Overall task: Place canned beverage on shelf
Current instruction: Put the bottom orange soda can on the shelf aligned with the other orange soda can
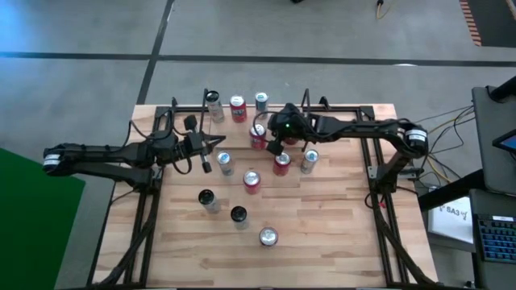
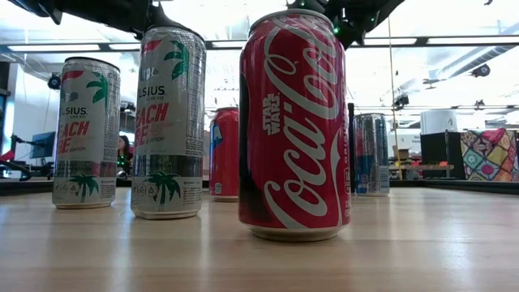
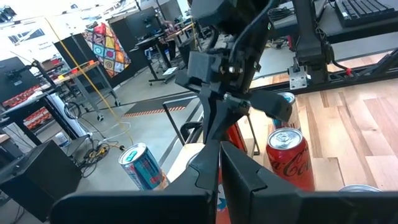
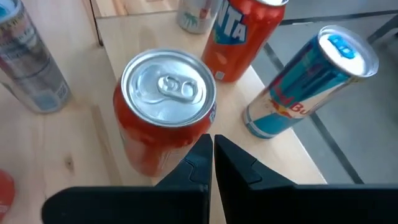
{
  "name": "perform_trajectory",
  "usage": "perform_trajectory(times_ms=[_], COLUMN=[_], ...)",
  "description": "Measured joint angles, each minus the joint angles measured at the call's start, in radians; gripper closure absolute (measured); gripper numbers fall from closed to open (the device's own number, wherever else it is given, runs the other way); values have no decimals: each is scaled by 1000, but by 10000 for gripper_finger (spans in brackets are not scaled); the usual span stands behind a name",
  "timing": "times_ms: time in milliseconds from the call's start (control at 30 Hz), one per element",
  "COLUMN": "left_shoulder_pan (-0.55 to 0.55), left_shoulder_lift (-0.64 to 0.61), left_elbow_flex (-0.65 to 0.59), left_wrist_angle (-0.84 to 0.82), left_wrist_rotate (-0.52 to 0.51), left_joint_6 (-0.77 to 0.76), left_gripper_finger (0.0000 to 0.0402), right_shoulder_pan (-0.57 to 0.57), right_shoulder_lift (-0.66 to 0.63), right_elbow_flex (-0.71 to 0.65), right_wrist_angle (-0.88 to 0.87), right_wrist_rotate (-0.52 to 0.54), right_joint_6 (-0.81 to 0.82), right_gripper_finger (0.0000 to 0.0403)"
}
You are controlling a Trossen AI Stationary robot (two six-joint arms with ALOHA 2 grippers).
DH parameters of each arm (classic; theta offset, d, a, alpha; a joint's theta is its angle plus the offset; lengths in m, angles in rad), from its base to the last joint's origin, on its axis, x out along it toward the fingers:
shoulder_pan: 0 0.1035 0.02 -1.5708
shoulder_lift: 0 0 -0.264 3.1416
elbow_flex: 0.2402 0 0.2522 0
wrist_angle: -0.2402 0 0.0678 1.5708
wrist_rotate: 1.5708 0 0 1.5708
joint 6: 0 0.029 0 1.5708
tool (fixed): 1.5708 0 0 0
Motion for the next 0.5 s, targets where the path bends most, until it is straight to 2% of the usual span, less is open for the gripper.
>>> perform_trajectory(times_ms=[500], left_shoulder_pan=[2], left_shoulder_lift=[0], left_elbow_flex=[0], left_wrist_angle=[1], left_wrist_rotate=[0], left_joint_6=[-4], left_gripper_finger=[402], right_shoulder_pan=[0], right_shoulder_lift=[86], right_elbow_flex=[33], right_wrist_angle=[147], right_wrist_rotate=[1], right_joint_6=[-78], right_gripper_finger=[394])
